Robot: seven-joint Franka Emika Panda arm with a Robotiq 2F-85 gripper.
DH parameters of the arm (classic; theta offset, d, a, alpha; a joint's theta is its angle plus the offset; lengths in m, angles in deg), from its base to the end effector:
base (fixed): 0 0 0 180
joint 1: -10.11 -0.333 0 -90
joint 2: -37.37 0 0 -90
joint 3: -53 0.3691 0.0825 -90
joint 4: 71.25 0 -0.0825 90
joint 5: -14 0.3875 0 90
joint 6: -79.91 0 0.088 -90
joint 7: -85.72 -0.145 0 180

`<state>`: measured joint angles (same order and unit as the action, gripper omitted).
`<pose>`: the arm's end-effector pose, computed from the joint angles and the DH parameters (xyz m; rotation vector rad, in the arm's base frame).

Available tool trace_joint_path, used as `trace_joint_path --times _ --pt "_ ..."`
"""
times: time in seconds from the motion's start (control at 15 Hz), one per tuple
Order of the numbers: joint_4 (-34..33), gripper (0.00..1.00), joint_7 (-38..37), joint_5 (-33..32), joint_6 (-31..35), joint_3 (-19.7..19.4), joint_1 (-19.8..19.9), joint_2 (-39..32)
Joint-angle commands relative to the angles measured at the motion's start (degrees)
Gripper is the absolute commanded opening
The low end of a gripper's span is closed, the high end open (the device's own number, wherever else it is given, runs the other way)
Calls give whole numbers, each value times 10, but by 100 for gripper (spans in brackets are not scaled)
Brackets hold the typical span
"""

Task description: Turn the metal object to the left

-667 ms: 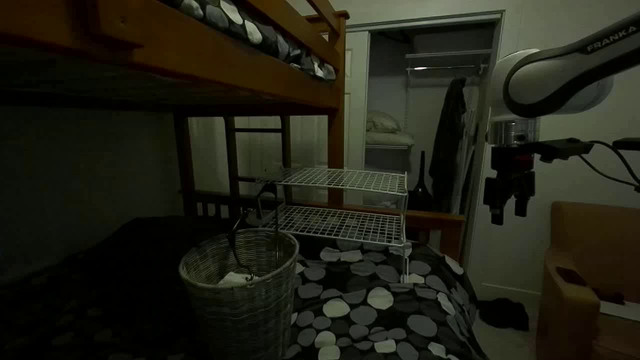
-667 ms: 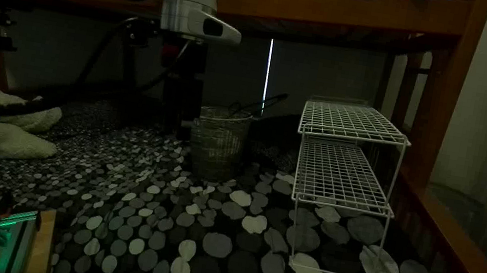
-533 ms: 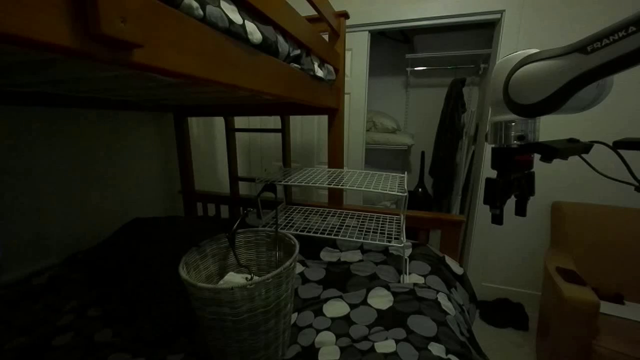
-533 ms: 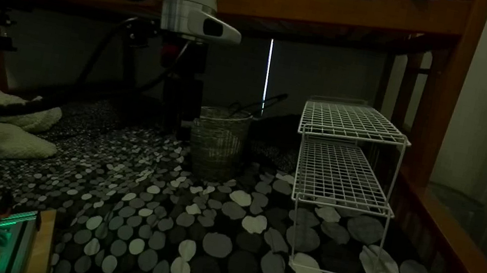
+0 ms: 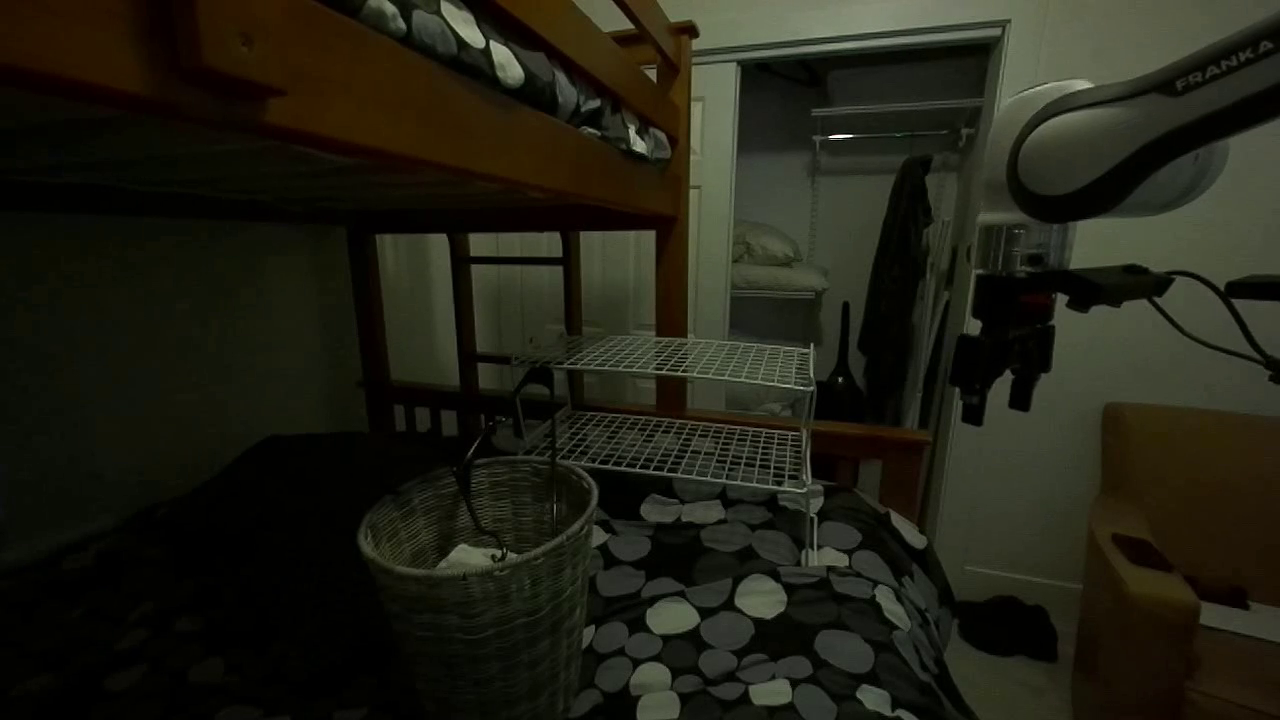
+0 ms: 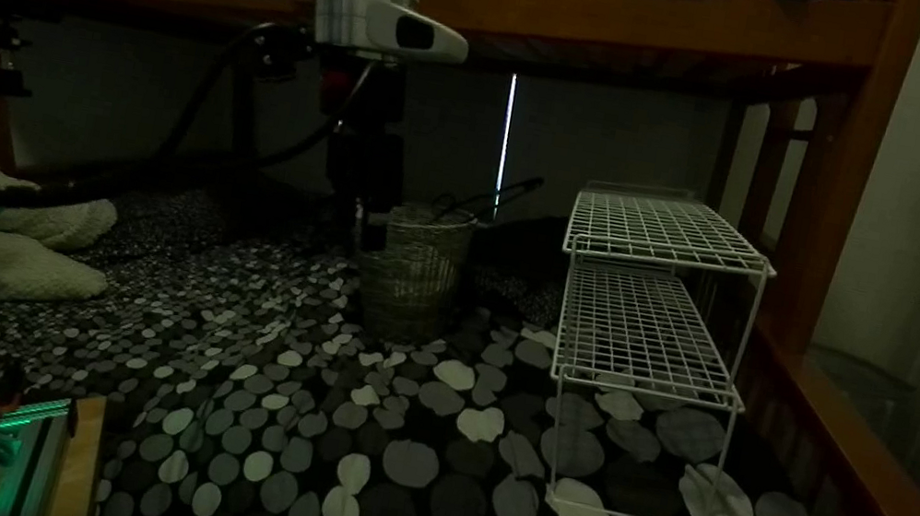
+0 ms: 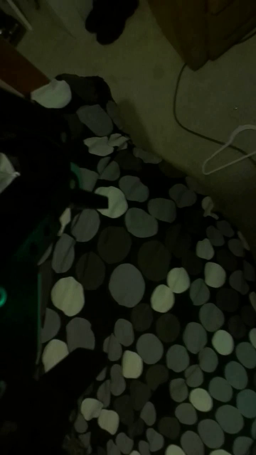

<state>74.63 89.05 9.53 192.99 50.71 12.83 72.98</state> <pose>0.3374 -0.0383 0.4837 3.0883 0.0099 0.0702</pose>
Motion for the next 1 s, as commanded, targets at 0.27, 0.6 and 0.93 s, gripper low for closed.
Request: trace_joint_path --times 0.27,0.6,0.93 --pt "-137 100 114 -6 173 -31 -25 -55" --pt "-159 100 120 -3 168 -25 -29 -59" --pt "-163 100 125 -3 169 -27 -31 -65"
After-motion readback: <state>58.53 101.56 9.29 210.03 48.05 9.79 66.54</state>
